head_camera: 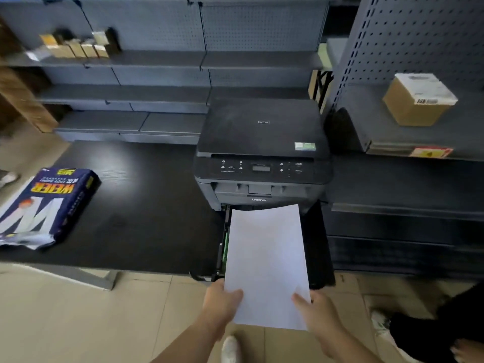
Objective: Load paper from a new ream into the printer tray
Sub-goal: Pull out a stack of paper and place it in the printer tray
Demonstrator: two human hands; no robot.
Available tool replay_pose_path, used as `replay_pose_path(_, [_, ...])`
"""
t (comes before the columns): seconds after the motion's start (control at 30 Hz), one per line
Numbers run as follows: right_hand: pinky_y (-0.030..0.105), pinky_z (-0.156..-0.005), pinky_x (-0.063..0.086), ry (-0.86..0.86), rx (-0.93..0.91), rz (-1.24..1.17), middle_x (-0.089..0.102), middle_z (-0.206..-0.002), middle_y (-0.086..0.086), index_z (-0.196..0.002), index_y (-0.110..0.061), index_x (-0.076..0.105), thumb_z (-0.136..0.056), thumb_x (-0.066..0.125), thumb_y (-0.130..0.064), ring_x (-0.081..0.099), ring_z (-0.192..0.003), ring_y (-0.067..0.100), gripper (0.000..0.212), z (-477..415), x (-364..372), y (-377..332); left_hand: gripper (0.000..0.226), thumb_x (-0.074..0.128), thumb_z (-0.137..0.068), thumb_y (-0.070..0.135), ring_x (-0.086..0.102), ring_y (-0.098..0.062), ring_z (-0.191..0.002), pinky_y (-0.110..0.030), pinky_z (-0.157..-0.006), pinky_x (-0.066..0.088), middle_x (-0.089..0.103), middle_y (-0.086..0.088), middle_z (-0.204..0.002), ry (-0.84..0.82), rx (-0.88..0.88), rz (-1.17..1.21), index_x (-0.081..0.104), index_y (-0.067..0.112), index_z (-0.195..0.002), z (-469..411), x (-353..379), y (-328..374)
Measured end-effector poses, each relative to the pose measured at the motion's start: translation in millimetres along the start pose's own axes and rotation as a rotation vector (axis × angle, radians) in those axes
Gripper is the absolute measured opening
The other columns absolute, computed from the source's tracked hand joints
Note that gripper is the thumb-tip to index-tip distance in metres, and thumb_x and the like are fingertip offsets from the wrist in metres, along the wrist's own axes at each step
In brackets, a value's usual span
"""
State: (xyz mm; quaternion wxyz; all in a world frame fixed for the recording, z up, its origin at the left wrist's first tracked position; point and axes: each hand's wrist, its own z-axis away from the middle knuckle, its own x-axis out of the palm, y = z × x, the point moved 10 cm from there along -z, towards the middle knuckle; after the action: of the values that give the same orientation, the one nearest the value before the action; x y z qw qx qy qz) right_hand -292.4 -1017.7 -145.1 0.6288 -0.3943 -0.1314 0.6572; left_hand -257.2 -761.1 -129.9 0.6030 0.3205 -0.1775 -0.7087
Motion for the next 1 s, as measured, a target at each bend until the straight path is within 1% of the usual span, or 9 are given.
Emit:
replay_pose_path(0.17, [0.039, -0.086, 0.056, 0.008, 0.087, -0.003, 0.073, -0.09, -0.004, -0.084, -0.023, 0.07, -0.091, 0.065, -0.02, 0.068, -0.085, 0.02, 0.009, -22.3, 15.1, 1.7, 0.023, 0.058, -0.082, 0.01, 0.072, -0.022, -0.085, -0.031, -0.067, 0.058, 0.075, -0.004, -0.095, -0.044, -0.022, -0.046, 0.069, 0.013, -0.102, -32.7, -1.7, 4.7])
replay_pose_path(0.23, [0.04, -0.091, 0.055, -0.006, 0.103, -0.011, 0.074, -0.097, -0.001, -0.095, -0.018, 0.072, -0.091, 0.064, -0.022, 0.068, -0.091, 0.022, 0.01, -30.2, 21.5, 0.2, 0.018, 0.057, -0.085, 0.01, 0.069, -0.021, -0.085, -0.029, -0.063, 0.056, 0.073, -0.004, -0.096, -0.054, -0.028, -0.06, 0.067, 0.013, -0.1, -43.8, -3.7, 9.5])
replay_pose_path(0.33, [0.034, -0.084, 0.055, -0.036, 0.114, -0.003, 0.074, -0.101, 0.001, -0.108, -0.014, 0.073, -0.091, 0.064, -0.023, 0.069, -0.093, 0.022, 0.02, -41.9, 27.6, -2.9, 0.023, 0.059, -0.084, 0.009, 0.07, -0.026, -0.088, -0.036, -0.071, 0.061, 0.073, -0.005, -0.098, -0.068, -0.025, -0.083, 0.068, 0.009, -0.106, -61.4, -5.8, 11.3])
replay_pose_path(0.5, [0.032, -0.08, 0.053, -0.05, 0.109, 0.015, 0.073, -0.106, 0.006, -0.114, -0.007, 0.071, -0.092, 0.065, -0.022, 0.068, -0.095, 0.023, 0.028, -59.4, 30.5, -10.7, 0.026, 0.06, -0.086, 0.008, 0.069, -0.027, -0.091, -0.036, -0.073, 0.059, 0.073, -0.006, -0.101, -0.071, -0.038, -0.081, 0.067, 0.007, -0.11, -77.8, -4.9, 13.2])
replay_pose_path(0.53, [0.032, -0.077, 0.052, -0.052, 0.113, 0.018, 0.073, -0.105, 0.006, -0.113, -0.006, 0.071, -0.092, 0.065, -0.022, 0.067, -0.094, 0.023, 0.027, -62.7, 30.4, -12.7, 0.025, 0.06, -0.086, 0.007, 0.07, -0.026, -0.089, -0.035, -0.071, 0.059, 0.073, -0.006, -0.099, -0.062, -0.04, -0.08, 0.067, 0.007, -0.109, -80.2, -5.0, 14.9])
replay_pose_path(0.67, [0.029, -0.069, 0.051, -0.062, 0.117, 0.032, 0.073, -0.101, 0.004, -0.108, -0.008, 0.071, -0.092, 0.065, -0.025, 0.067, -0.089, 0.02, 0.024, -75.3, 26.5, -20.0, 0.016, 0.06, -0.088, 0.005, 0.068, -0.018, -0.078, -0.024, -0.054, 0.054, 0.07, -0.002, -0.091, -0.045, -0.046, -0.061, 0.065, 0.009, -0.103, -85.4, -2.2, 22.7])
replay_pose_path(0.8, [0.029, -0.071, 0.053, -0.063, 0.108, 0.021, 0.074, -0.098, 0.003, -0.105, -0.011, 0.072, -0.091, 0.066, -0.025, 0.068, -0.087, 0.02, 0.021, -89.5, 24.9, -26.1, 0.015, 0.061, -0.089, 0.006, 0.067, -0.016, -0.075, -0.023, -0.052, 0.053, 0.069, 0.0, -0.088, -0.03, -0.035, -0.059, 0.065, 0.008, -0.103, -95.1, 0.5, 33.6])
replay_pose_path(0.93, [0.04, -0.086, 0.057, -0.047, 0.106, -0.007, 0.075, -0.1, 0.006, -0.102, -0.011, 0.074, -0.089, 0.068, -0.024, 0.07, -0.091, 0.024, 0.019, -106.6, 26.6, -28.4, 0.019, 0.062, -0.088, 0.005, 0.068, -0.017, -0.078, -0.025, -0.057, 0.054, 0.071, -0.002, -0.091, -0.03, -0.033, -0.035, 0.067, 0.007, -0.106, -110.8, 5.0, 41.5])
replay_pose_path(1.0, [0.036, -0.079, 0.057, -0.055, 0.114, -0.026, 0.075, -0.099, 0.006, -0.102, -0.01, 0.073, -0.09, 0.067, -0.024, 0.07, -0.091, 0.024, 0.019, -113.9, 29.9, -30.1, 0.019, 0.063, -0.087, 0.006, 0.069, -0.019, -0.079, -0.025, -0.058, 0.055, 0.073, -0.004, -0.095, -0.014, -0.034, -0.03, 0.068, 0.008, -0.105, -119.1, 6.4, 44.6])
